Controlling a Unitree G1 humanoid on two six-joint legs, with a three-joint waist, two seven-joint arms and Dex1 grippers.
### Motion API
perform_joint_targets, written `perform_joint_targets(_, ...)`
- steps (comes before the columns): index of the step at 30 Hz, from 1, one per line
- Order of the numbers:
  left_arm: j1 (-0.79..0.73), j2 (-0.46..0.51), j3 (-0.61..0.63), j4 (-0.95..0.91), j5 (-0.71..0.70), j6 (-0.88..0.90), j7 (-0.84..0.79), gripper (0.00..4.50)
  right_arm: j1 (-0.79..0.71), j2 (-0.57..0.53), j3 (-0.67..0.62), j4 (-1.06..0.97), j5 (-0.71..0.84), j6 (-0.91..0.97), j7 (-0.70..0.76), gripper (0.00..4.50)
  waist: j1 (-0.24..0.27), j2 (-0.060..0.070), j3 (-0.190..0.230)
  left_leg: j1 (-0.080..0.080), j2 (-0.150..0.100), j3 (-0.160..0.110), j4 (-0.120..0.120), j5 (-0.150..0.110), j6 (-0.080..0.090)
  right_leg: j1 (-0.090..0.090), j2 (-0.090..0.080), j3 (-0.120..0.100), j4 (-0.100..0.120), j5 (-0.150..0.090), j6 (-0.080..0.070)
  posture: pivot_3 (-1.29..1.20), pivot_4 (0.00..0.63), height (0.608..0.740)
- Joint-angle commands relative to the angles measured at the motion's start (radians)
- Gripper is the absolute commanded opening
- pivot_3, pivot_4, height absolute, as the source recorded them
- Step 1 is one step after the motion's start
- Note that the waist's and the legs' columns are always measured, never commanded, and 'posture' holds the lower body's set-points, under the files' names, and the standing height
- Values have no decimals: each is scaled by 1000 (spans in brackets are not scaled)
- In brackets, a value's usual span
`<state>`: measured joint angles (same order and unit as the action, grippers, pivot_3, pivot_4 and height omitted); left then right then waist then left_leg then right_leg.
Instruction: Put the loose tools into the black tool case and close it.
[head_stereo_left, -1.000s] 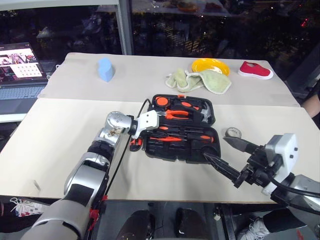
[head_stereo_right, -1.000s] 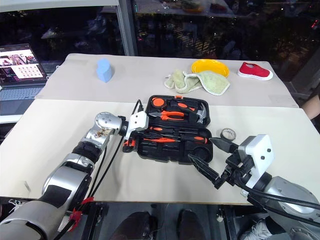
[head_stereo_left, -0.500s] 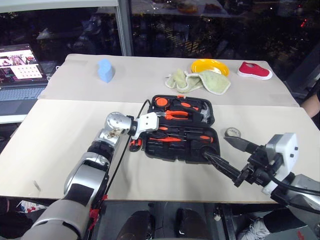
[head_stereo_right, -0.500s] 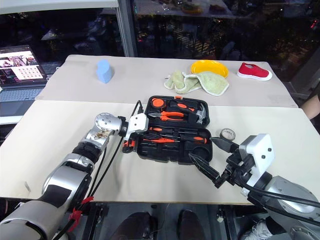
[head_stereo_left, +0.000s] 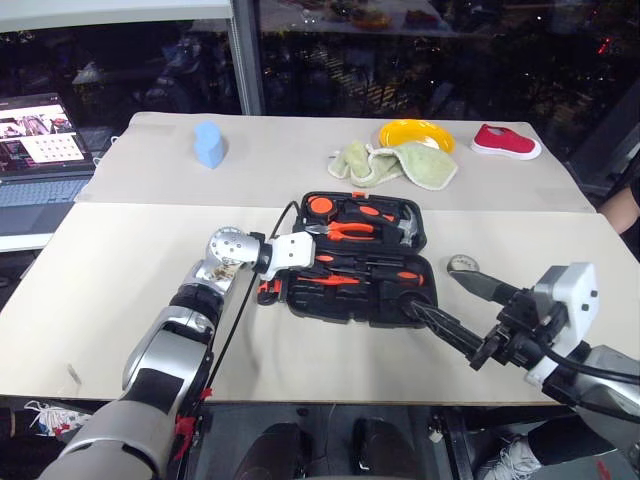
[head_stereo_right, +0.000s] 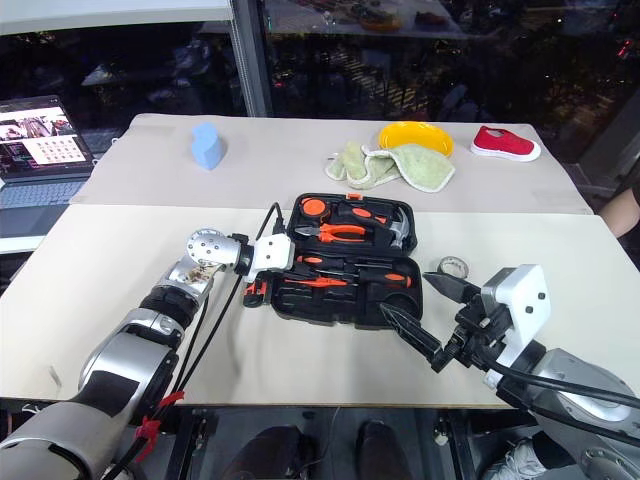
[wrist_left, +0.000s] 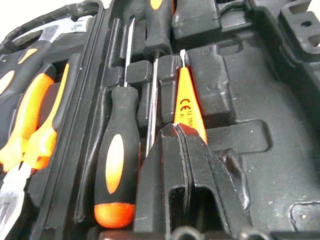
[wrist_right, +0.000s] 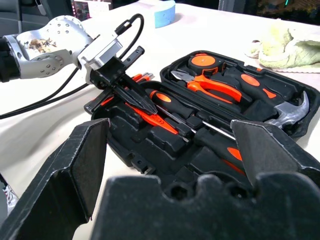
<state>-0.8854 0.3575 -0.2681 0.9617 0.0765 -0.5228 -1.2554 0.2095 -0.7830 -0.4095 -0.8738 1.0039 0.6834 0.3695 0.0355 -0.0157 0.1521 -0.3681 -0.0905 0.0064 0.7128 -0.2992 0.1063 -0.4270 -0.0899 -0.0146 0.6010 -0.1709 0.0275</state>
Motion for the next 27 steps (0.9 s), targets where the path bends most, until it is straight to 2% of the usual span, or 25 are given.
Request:
perform_joint_targets(1, 38, 26, -63, 80, 97, 44, 26, 31, -19, -12, -10, -6, 5, -7, 6, 4500, 1, 0, -1, 0, 0, 0, 0, 0, 0, 0, 0, 0, -1, 0, 0, 0, 150, 740)
perform_joint_targets(5, 28, 29, -65, 94, 89, 49, 21, 31, -30, -11, 0, -5, 7, -5, 1, 4500, 1, 0, -4, 1, 1, 0, 0, 0, 0, 3, 0, -1, -4, 0, 1, 0, 150, 740)
perform_joint_targets(11, 19, 33, -18, 36, 5, 106, -59, 31, -51, -14, 8, 3, 11, -1, 3, 4500, 1, 0, -4, 0, 1, 0, 0, -1, 1, 2, 0, -1, -6, 0, 2, 0, 150, 740)
perform_joint_targets(12, 20, 39, -5, 10, -14, 118, -76, 31, -57, -16, 8, 7, 11, 0, 6, 4500, 0, 0, -4, 0, 1, 0, -1, -1, 2, 2, 0, -1, -6, 0, 2, 0, 150, 740)
perform_joint_targets(16, 40, 93, 65, -297, -168, 336, -178, 31, -83, -33, 12, 42, 9, 1, 37, 4500, -10, 0, -4, -6, 0, 0, -1, -2, 3, -5, 0, -1, -6, 5, -5, 0, 150, 740)
perform_joint_targets(18, 60, 139, 94, -465, -224, 455, -188, 31, -96, -39, 19, 61, 0, -2, 54, 4500, -11, -1, -4, -17, 0, 0, -1, 2, 8, -15, 0, -1, -5, 5, -7, 0, 150, 740)
perform_joint_targets(19, 70, 172, 115, -554, -255, 522, -192, 31, -108, -42, 25, 73, -5, -3, 64, 4500, -11, -1, -3, -21, 0, 0, -1, 7, 0, -21, 1, -1, -4, 7, -8, 0, 150, 740)
perform_joint_targets(21, 91, 235, 149, -678, -297, 630, -187, 31, -124, -46, 35, 90, -12, -9, 82, 4500, -12, -1, -3, -29, -1, 0, -1, 8, -1, -29, 1, -1, -3, 7, -9, 0, 150, 740)
perform_joint_targets(24, 116, 324, 190, -755, -317, 748, -164, 31, -153, -50, 48, 117, -23, -13, 112, 4500, -15, -1, -3, -30, -1, -1, -2, 9, -2, -32, 2, -1, -2, 7, -9, 0, 150, 740)
perform_joint_targets(27, 140, 424, 227, -719, -296, 797, -143, 31, -196, -66, 66, 142, -40, -16, 157, 4500, -19, 0, -3, -29, -1, -1, -2, 9, -2, -31, 4, -2, -5, 7, -9, 0, 150, 740)
